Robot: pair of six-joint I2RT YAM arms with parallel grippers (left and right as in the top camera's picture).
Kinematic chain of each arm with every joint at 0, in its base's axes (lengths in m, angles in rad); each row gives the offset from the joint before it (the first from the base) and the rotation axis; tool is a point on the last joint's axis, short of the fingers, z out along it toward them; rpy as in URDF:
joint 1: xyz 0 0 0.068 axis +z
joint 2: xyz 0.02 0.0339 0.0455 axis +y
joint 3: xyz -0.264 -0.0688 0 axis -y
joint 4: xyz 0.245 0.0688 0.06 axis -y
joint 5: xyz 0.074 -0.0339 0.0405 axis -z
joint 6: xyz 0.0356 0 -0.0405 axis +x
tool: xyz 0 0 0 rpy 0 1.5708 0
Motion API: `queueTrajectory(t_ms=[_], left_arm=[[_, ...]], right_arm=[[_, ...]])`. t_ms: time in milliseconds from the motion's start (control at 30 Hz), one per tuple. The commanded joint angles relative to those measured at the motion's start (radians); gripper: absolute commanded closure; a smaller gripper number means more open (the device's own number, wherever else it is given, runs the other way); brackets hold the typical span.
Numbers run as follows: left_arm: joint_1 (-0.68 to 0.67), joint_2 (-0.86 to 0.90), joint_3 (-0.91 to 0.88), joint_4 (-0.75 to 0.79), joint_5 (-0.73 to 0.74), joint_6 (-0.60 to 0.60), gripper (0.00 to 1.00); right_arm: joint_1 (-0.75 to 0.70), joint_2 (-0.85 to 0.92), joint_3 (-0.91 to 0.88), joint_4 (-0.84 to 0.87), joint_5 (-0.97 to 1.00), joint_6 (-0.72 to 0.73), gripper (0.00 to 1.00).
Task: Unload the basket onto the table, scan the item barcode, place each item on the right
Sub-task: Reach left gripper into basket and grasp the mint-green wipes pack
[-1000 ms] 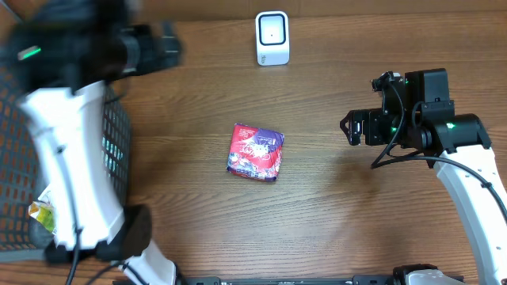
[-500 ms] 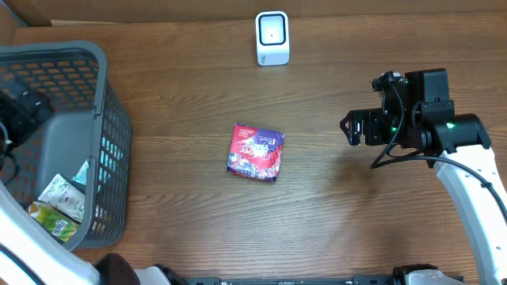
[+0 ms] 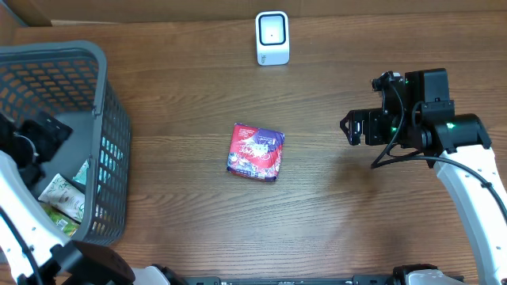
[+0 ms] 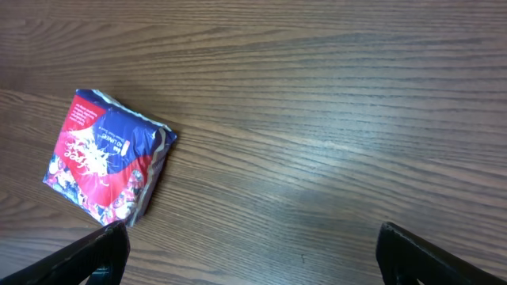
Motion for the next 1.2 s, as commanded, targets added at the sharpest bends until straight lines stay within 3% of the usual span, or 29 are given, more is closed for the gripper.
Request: queueTrajectory(t_ms=[0,267,533,700,1167], left_arm=[[-0.002,-0.005,-0.142,0.074,-0.003,0.085,0.02],[-0.017,-0.002,-0.367,0.332,-0.002,0.222,0.03],[-0.054,0.000,-0.487,0.558,-0.002,0.412,0.10],[-0.066,0.031,-0.514,0.584,-0.003,0.522,0.16],[-0.066,0.177,-0.515,0.586,-0.108,0.526,0.12]], right_arm=[[0.006,0.002,0.019,0.005,-0.008,-0.005,0.00],[0.006,0.002,0.019,0.005,-0.008,-0.005,0.00],[0.006,0.002,0.019,0.005,-0.008,-0.005,0.00],[0.006,0.002,0.019,0.005,-0.008,-0.005,0.00],[0.006,0.002,0.019,0.004,-0.008,-0.005,0.00]])
